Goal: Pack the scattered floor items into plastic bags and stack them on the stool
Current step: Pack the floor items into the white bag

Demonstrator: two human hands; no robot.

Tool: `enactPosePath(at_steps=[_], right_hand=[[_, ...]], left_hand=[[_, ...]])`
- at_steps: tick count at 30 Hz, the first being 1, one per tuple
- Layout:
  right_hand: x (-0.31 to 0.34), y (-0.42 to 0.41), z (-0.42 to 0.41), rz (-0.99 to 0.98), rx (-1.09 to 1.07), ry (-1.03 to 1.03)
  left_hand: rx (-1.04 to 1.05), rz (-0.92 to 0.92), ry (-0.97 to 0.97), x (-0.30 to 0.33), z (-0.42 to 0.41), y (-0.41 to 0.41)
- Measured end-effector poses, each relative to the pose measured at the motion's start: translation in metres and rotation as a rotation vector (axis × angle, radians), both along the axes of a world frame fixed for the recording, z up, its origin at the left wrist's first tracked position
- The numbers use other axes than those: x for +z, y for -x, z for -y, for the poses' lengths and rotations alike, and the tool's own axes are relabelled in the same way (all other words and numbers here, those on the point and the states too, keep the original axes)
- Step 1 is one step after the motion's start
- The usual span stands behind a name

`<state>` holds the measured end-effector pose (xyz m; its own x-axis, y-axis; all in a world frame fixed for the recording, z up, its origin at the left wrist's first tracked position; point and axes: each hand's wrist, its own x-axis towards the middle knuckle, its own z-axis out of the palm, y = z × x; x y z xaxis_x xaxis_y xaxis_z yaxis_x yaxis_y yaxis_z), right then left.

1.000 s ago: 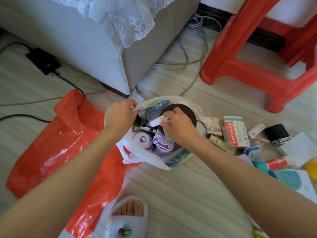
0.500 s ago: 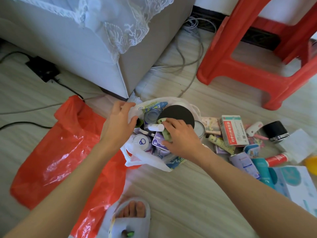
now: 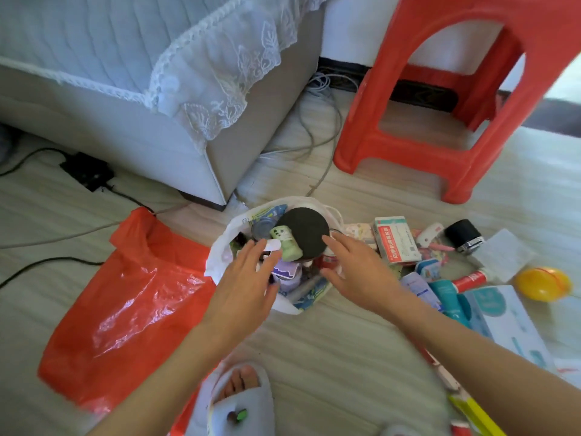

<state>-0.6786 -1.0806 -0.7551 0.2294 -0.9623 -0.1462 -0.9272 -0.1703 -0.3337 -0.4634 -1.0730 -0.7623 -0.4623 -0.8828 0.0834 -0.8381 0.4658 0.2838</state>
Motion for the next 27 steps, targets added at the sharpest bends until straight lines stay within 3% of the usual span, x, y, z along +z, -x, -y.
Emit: enactPosePath(at_steps=[3, 10, 18, 22, 27], right_hand=[[0.002, 0.043, -0.043, -0.028, -0.163, 0.019], [-0.035, 0.139, -0.137, -0.122, -0.530, -0.178], [-0.111, 0.160, -0.170, -0.219, -0.550, -0.264], [-0.129, 0.160, -0.186, -0.305, -0.575, -0.197], [-0.138, 0.168, -0.194, -0.390, -0.572, -0.218]], left_hand=[[-0.131, 0.043, -0.051, -0.007, -0.034, 0.026], [-0.379, 0.143, -0.119, -0.032, -0.049, 0.102], [-0.433, 0.280, -0.462, -0.107, -0.070, 0.169], [-0.523, 0.246, -0.380, -0.133, -0.073, 0.196], [-0.776, 0.221, -0.120, -0.150, -0.064, 0.228]])
